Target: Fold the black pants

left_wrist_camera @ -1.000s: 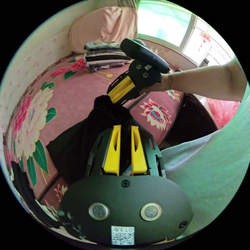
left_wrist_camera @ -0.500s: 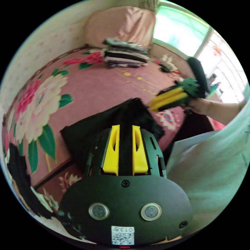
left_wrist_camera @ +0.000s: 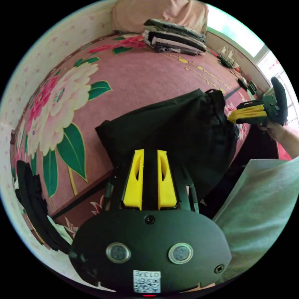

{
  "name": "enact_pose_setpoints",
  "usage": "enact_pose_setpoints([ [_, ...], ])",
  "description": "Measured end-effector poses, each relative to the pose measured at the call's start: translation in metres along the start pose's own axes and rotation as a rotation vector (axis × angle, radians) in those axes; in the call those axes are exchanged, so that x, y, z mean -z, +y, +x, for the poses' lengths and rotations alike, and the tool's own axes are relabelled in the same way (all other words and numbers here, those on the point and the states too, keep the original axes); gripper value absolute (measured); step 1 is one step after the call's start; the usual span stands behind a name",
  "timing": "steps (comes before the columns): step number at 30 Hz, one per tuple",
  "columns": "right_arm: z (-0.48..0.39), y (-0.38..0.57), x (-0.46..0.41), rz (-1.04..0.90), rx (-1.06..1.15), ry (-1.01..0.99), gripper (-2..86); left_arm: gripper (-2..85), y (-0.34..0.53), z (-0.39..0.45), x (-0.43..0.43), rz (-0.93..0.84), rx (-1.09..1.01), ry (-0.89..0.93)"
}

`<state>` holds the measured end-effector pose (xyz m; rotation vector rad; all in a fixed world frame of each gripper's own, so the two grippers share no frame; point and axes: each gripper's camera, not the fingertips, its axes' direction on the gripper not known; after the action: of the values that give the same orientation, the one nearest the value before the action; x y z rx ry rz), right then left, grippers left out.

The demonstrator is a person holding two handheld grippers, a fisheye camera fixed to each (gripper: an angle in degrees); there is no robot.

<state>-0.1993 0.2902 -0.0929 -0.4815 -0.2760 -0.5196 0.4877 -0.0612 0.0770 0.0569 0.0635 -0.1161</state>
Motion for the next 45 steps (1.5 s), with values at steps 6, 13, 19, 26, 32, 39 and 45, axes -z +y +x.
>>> enact_pose_setpoints([
  [6, 0.068, 0.021, -0.023, 0.135, -0.339, -0.16, 17.6, 14.8, 0.007, -0.079, 0.011, 0.022, 0.272, 0.18],
  [13, 0.094, 0.019, -0.064, 0.068, -0.348, -0.243, 20.9, 15.4, -0.021, -0.127, 0.003, 0.028, 0.293, 0.491],
  [19, 0.106, 0.034, -0.088, 0.044, -0.397, -0.196, 18.8, 15.2, -0.036, -0.142, 0.01, 0.01, 0.238, 0.482],
  [26, 0.085, 0.037, -0.099, 0.067, -0.403, -0.096, 12.5, 11.6, -0.041, -0.156, 0.016, 0.065, 0.192, 0.573],
  [32, 0.081, 0.02, -0.094, -0.033, -0.391, -0.086, 7.9, 5.1, -0.054, -0.175, 0.022, -0.01, 0.217, 0.71],
  [39, 0.029, 0.002, -0.017, 0.123, -0.256, 0.299, 7.5, 4.5, -0.081, -0.163, 0.118, 0.269, 0.019, 0.617],
  [45, 0.085, 0.01, 0.071, 0.339, -0.3, 0.41, 7.2, 4.5, -0.166, -0.138, 0.172, 0.444, -0.124, 0.584],
])
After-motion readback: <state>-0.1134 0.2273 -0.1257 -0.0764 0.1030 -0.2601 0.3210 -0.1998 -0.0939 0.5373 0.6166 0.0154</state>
